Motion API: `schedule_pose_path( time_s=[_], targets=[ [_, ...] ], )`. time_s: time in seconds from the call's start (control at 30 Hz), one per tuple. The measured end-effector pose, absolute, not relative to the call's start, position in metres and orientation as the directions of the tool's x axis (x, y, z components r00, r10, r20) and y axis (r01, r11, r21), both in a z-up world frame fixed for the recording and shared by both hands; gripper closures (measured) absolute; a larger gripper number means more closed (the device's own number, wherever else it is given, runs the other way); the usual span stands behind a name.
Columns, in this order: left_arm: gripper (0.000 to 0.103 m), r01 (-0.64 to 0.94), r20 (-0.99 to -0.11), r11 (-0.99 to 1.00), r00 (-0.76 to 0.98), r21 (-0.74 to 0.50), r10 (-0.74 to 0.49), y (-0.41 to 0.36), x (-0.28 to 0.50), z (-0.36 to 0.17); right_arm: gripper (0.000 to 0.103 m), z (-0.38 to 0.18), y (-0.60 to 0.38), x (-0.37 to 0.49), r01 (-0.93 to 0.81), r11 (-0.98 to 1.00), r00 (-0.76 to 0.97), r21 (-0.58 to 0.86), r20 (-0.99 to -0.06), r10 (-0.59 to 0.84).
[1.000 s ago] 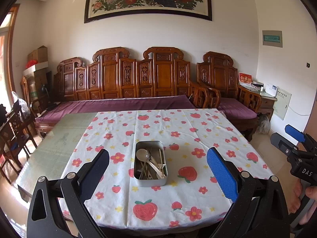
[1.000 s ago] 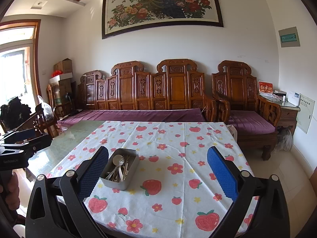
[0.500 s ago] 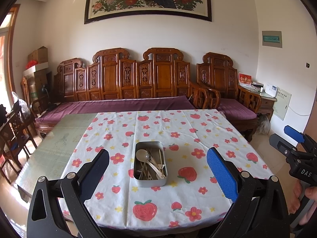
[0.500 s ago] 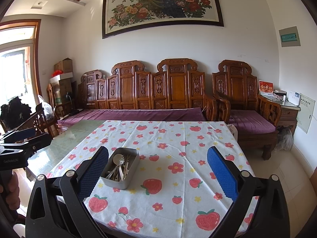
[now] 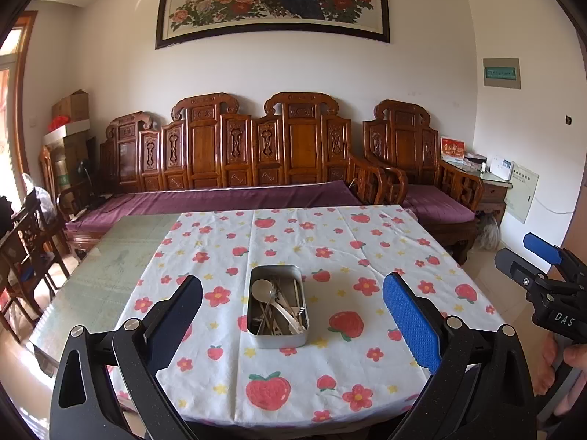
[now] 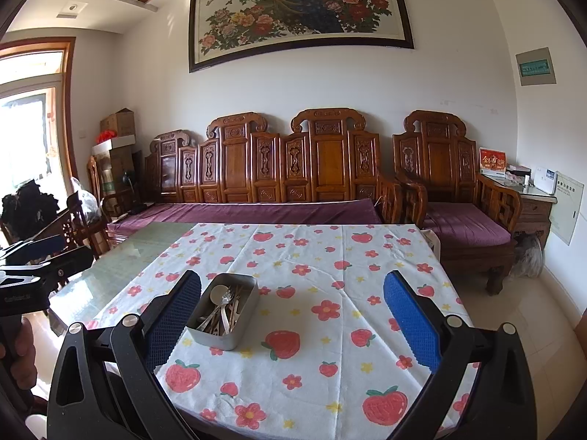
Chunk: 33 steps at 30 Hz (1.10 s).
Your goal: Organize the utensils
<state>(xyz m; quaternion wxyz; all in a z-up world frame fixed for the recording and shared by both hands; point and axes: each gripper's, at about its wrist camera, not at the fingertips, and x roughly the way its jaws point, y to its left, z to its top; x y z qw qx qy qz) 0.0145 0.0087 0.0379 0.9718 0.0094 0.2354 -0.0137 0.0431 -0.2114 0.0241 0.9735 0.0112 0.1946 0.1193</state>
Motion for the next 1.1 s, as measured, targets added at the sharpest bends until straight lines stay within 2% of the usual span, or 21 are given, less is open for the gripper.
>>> schedule_pose_path(
  time_s=[1.1],
  targets=[
    [0.008,0.028,-0.451,0.999,0.892,0.016,-0.018,0.0080,0.0113,0.0420,0.003,0.0230,-0.2107,0.0412,-0.228,0.971,0.897,0.072,-0.373,0.239]
  ],
)
